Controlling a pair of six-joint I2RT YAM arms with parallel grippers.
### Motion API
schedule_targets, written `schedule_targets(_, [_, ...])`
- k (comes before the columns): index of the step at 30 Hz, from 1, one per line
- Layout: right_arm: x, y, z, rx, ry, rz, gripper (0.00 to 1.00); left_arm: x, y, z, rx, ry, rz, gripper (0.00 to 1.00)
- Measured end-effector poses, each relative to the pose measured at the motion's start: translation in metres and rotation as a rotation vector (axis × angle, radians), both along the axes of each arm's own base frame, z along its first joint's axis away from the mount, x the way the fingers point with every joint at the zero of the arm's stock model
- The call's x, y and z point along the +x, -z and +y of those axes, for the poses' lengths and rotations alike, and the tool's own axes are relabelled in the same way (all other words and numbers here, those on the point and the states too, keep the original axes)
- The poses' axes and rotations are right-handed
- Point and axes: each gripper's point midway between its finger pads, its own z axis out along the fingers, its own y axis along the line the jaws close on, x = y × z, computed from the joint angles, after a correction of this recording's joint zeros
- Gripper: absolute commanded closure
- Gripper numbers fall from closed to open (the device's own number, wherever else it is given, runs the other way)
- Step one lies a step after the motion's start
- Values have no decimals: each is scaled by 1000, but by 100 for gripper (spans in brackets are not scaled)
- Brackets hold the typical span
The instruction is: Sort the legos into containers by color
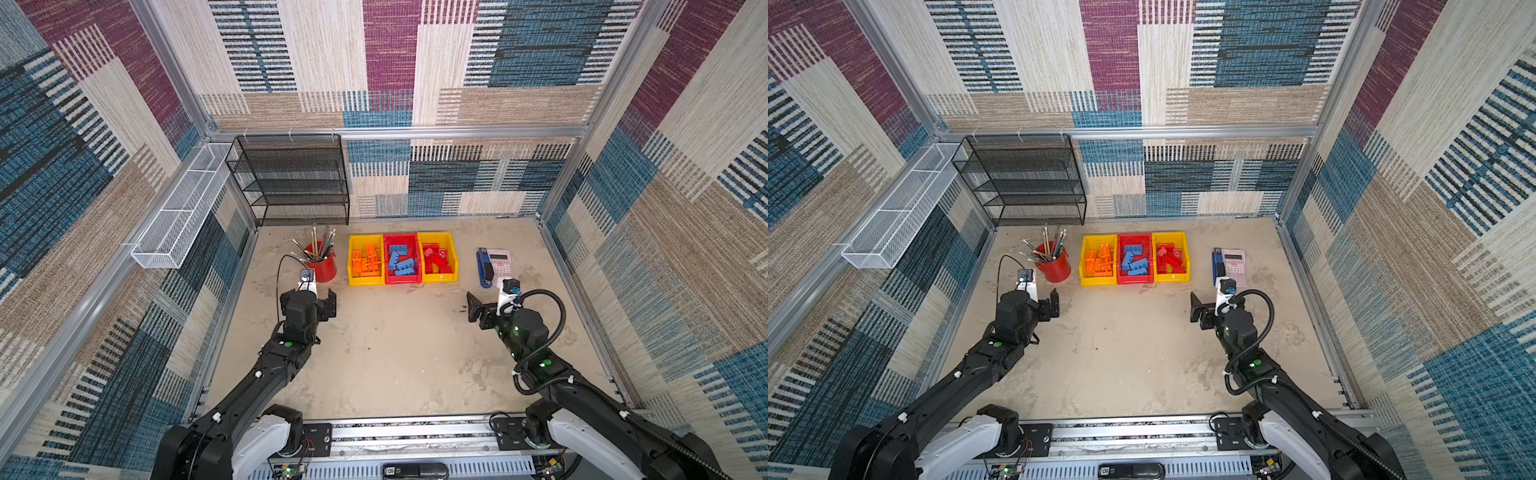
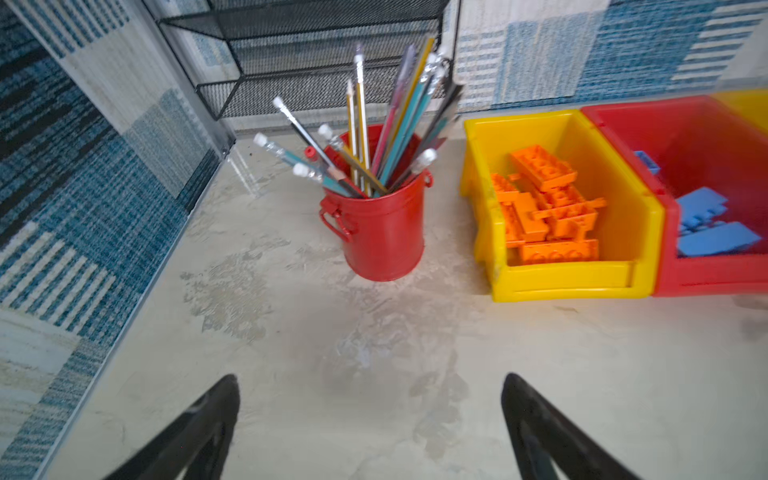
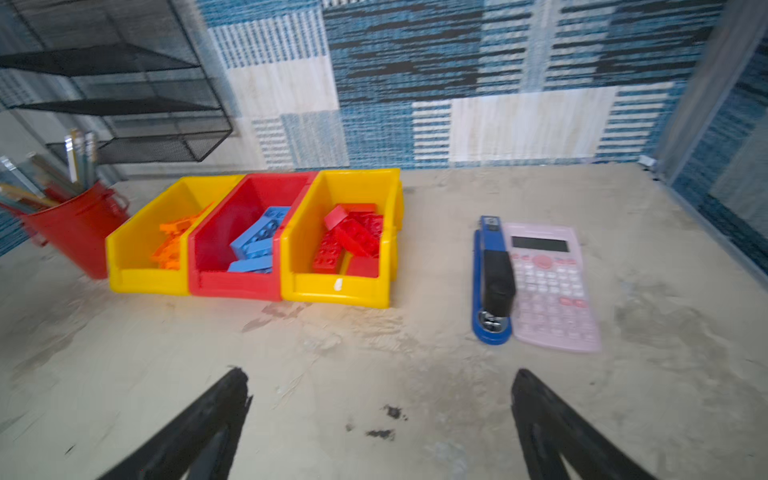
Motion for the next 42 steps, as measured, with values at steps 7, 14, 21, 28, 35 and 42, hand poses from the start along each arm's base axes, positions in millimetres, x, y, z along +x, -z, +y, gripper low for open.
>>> schedule_targets(7, [21, 6, -21, -75, 67, -48, 1, 9, 49, 29, -30, -41, 47, 1])
schedule_targets(14, [33, 29, -58, -169, 168, -78, 1, 28, 57, 44, -70, -50, 10, 1])
schedule_targets(21, [48, 28, -68, -181, 160, -145, 1, 37, 69, 59, -80, -78, -29, 1])
schedule_targets(28, [62, 40, -88, -147, 171, -135, 1, 51, 71, 50, -112, -12, -41, 1])
schedule_targets(35, [64, 39, -85, -108, 122, -149, 1, 65, 61, 39, -145, 70, -51, 1])
schedule_targets(42, [63, 39, -85, -97, 119, -151, 1, 63, 67, 36, -158, 89, -28, 1])
